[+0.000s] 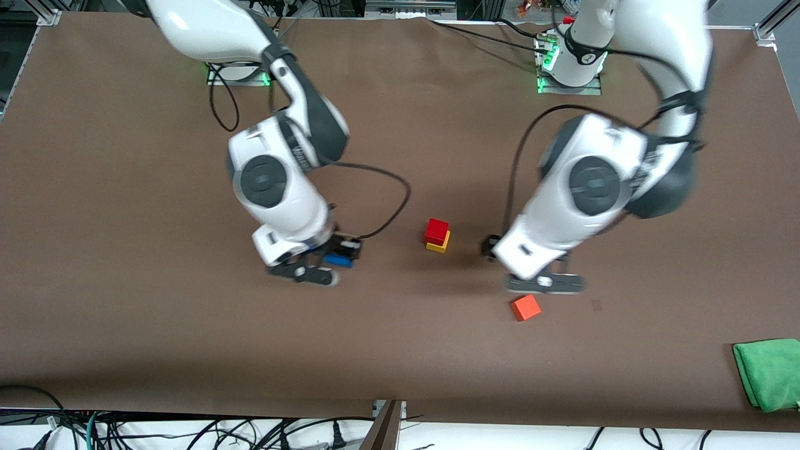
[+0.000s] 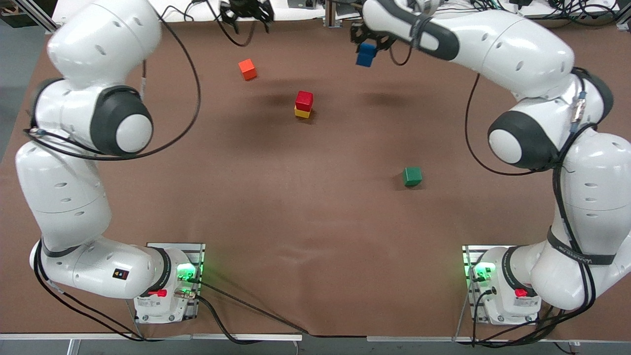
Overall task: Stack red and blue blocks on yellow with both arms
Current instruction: 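Carry the blue cube over the red cube while the left gripper withdraws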
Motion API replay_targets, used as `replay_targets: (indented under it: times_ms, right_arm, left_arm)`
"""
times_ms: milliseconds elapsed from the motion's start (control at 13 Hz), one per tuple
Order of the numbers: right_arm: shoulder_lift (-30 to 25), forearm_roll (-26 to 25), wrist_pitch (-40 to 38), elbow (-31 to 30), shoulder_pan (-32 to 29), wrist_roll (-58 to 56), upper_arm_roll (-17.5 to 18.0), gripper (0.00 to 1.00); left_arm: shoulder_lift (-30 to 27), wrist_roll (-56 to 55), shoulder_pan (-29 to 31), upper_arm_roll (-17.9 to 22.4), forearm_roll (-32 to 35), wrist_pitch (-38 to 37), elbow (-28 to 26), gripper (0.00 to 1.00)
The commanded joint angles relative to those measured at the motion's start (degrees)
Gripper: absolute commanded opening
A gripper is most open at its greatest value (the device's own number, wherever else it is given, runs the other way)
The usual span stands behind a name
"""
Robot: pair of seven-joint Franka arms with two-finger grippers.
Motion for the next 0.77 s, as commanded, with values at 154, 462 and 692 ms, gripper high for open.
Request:
replay_targets:
  times_ms: [154, 462, 692]
  right_arm:
    - [6.55, -2.70, 5.31, 5.38, 11.03, 21.68, -1.04, 0.24]
    - [8.05, -3.58, 6.90, 6.79, 15.70, 29.96, -1.13, 0.25]
    - [8.14, -4.11, 7.25, 6.71, 16.23, 30.86, -1.30, 0.26]
  left_arm:
    - [-8.18, 7.11, 8.97, -0.76, -0.87, -10.90, -0.77, 1.00]
    - [-13.45, 21.46, 17.07, -0.23, -1.04, -18.92, -0.68, 1.00]
    - [-19.68, 21.83, 19.19, 0.12, -2.36, -19.36, -4.70, 1.00]
